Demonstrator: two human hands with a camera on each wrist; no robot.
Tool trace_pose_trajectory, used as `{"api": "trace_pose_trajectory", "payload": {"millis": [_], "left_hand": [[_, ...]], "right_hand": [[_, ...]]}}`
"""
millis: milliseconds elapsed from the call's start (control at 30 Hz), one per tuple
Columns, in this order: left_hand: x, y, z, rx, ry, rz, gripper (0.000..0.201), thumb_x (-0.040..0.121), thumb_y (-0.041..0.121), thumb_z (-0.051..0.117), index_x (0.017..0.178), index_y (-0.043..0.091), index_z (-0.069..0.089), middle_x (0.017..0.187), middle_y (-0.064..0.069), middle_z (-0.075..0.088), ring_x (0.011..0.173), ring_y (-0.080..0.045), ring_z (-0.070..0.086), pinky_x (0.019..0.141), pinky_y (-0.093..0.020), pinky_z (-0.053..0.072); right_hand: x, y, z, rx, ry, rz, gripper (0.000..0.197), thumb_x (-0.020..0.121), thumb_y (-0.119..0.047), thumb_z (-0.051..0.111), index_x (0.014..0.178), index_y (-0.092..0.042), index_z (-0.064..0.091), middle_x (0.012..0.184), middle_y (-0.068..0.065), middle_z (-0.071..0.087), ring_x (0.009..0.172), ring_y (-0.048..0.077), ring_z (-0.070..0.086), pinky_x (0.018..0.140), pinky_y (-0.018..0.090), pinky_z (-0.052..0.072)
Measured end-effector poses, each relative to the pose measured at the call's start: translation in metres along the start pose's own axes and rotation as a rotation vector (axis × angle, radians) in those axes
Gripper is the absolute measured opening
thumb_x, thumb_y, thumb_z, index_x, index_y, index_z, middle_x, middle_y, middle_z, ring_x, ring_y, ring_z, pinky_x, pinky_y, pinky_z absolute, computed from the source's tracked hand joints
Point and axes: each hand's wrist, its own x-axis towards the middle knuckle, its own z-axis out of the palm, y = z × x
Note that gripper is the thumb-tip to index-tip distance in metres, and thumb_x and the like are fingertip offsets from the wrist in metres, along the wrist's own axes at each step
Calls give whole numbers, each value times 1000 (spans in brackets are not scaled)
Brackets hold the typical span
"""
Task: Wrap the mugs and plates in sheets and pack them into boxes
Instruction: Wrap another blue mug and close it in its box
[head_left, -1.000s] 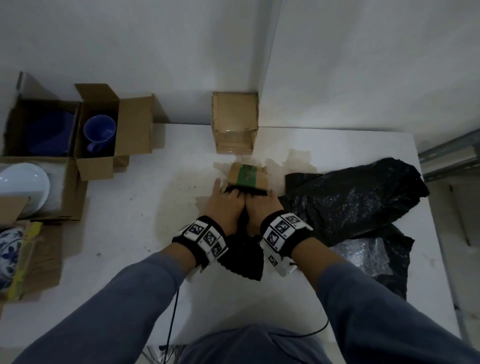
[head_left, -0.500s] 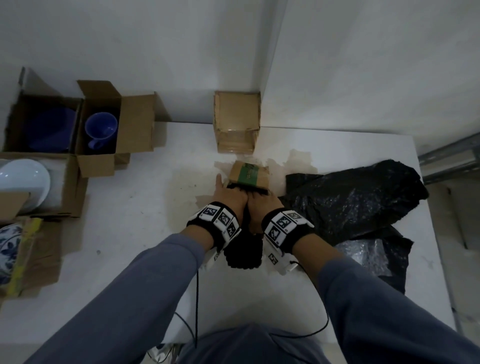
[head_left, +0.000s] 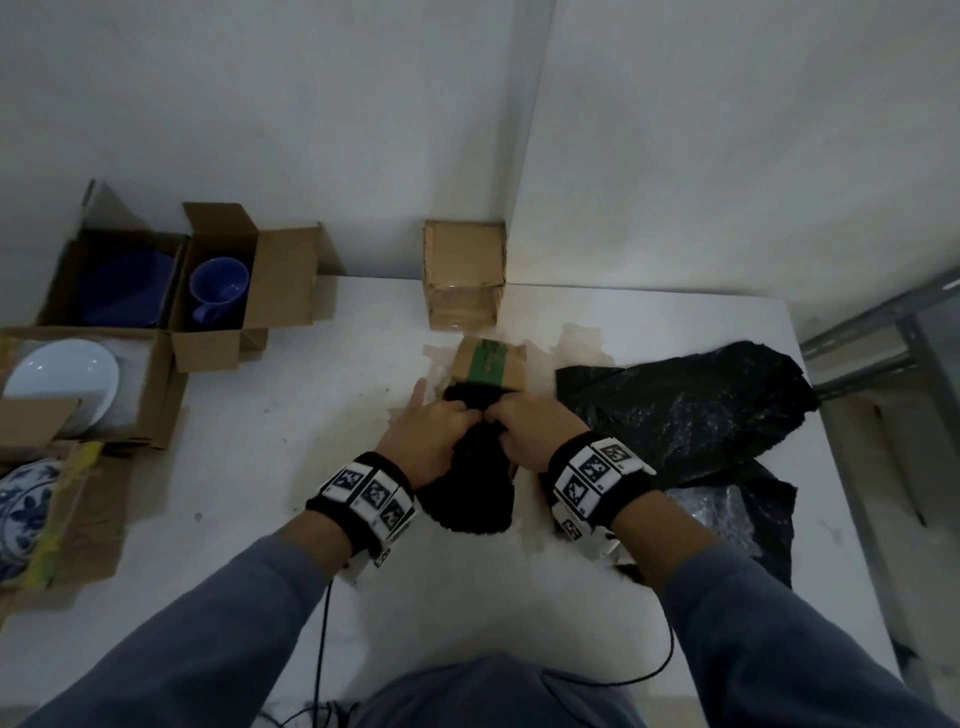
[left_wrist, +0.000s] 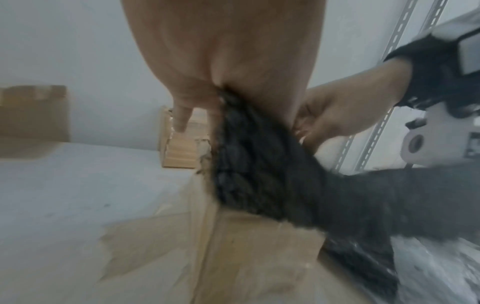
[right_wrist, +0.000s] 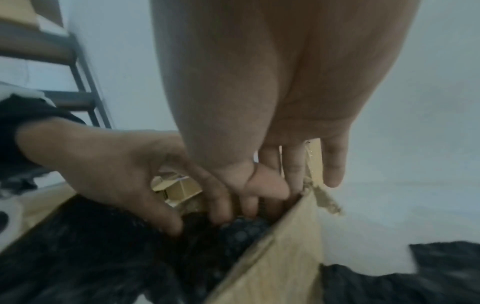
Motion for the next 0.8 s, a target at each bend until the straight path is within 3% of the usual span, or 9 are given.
{"api": "trace_pose_trajectory", "payload": {"millis": [67, 133, 233, 300, 400, 500, 567, 667, 800], "left_hand": [[-9, -4, 6, 0, 42, 21, 46, 83, 8, 54, 122, 30, 63, 116, 4, 64, 108, -21, 61, 102, -40, 35], [-15, -7, 8, 12, 81, 38, 46, 80, 5, 57, 115, 31, 68, 111, 5, 67, 104, -21, 64, 93, -36, 41], [-19, -9, -3, 61, 87, 31, 45, 81, 5, 55, 114, 33, 66, 118, 9, 63, 114, -13, 58, 112, -38, 22], [-18, -6, -12, 58, 101, 12, 39, 83, 8, 53, 111, 32, 66, 117, 10, 61, 115, -11, 57, 114, -37, 16], [-20, 13, -22, 60, 149, -20, 31, 85, 16, 53, 109, 30, 64, 113, 7, 60, 109, -17, 55, 97, -36, 31], [-33, 36, -12, -74, 159, -89, 21, 85, 31, 56, 105, 26, 59, 107, 4, 61, 97, -20, 59, 79, -32, 42], [-45, 43, 1, -256, 141, -153, 35, 81, 42, 62, 111, 26, 53, 102, 4, 64, 86, -19, 64, 69, -30, 49], [-57, 44, 18, -256, 148, -94, 36, 80, 29, 63, 116, 26, 60, 100, 8, 68, 87, -17, 65, 68, -25, 44], [-64, 34, 23, -139, 169, -7, 25, 80, 7, 62, 88, 27, 74, 94, 8, 71, 81, -19, 67, 67, -26, 40]], "right_hand": [[-8, 5, -2, -152, 50, -49, 32, 85, -11, 54, 113, -22, 66, 112, 3, 62, 104, 27, 60, 87, 37, 47], [-13, 8, 1, -200, 66, -57, 33, 82, -6, 55, 109, -21, 68, 110, 3, 63, 104, 27, 60, 87, 37, 46], [-20, 2, 7, -109, 46, -21, 22, 83, -14, 61, 100, -23, 69, 102, 2, 67, 96, 27, 63, 77, 35, 49], [-26, -7, 12, -23, 14, -19, 14, 81, -27, 70, 95, -24, 70, 95, 1, 69, 88, 25, 64, 69, 32, 49], [-33, -24, 24, 115, -13, -8, 16, 82, -33, 73, 93, -21, 71, 90, 2, 67, 79, 23, 63, 66, 30, 49], [-31, -31, 31, 194, -13, -14, 12, 85, -26, 66, 81, -14, 68, 78, 6, 65, 66, 23, 60, 61, 34, 53], [-29, -25, 27, 81, 76, -14, 9, 83, -19, 61, 82, -17, 70, 82, 5, 66, 73, 24, 62, 62, 32, 50], [-27, -10, 20, -46, 236, -70, 21, 76, -14, 65, 94, -22, 70, 106, 0, 61, 101, 24, 53, 84, 38, 45], [-26, -7, 21, -173, 227, -140, 34, 77, -23, 69, 111, -21, 67, 117, 1, 53, 112, 23, 45, 94, 35, 36]]}}
